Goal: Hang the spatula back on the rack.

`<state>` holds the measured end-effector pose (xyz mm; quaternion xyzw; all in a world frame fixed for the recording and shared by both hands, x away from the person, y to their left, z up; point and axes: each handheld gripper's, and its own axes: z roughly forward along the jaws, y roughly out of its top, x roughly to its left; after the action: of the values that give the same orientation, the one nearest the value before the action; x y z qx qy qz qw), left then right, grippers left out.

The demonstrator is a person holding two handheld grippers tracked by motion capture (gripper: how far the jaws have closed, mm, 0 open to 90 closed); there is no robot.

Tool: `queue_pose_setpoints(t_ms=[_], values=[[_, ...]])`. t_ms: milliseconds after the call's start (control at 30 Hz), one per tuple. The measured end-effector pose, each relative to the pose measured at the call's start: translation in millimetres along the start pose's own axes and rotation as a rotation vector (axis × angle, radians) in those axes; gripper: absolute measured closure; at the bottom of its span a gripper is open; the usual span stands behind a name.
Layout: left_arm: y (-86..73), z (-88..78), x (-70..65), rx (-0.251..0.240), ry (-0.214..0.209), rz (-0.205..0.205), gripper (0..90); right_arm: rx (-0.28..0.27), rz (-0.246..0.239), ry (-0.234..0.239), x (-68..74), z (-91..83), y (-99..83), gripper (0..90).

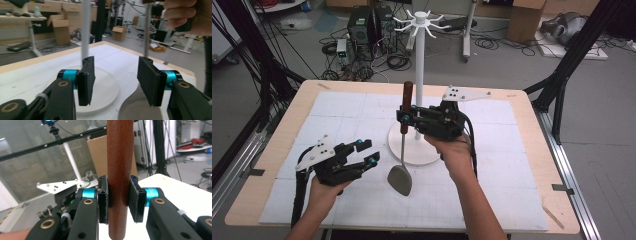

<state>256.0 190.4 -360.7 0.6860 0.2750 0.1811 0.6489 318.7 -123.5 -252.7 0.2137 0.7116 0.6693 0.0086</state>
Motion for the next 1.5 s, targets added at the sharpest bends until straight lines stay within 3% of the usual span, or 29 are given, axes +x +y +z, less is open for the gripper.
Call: queue_pose_setpoints(t_ms=[133,367,500,733,900,1500], values=[[-4.7,-14.6,13.8,0.024,0.042,0.004,39.0,0.012,-0.033,0.013,-3.4,-0.6,12.0,73.2],[-15.3,-32.1,31.3,0.025,0.095,-0.034,21.7,0.020,-0.064,0.029,-14.1,2.4,38.1,73.2],[-16.8,-34.4,33.1,0.047,0.099,-0.011,22.7,0.038,-0.092,0.039,-16.3,7.1,53.4,73.2],[-17.6,-33.8,32.3,0.053,0.094,-0.016,23.8,0.069,-0.132,0.059,-14.9,10.8,85.6,73.2],[-18.3,-32.2,31.5,0.053,0.089,-0.023,24.1,0.082,-0.128,0.067,-19.9,8.4,103.1,73.1],[-18.7,-32.3,31.9,0.051,0.083,-0.023,24.3,0.090,-0.066,0.066,-48.4,3.8,106.7,73.1]])
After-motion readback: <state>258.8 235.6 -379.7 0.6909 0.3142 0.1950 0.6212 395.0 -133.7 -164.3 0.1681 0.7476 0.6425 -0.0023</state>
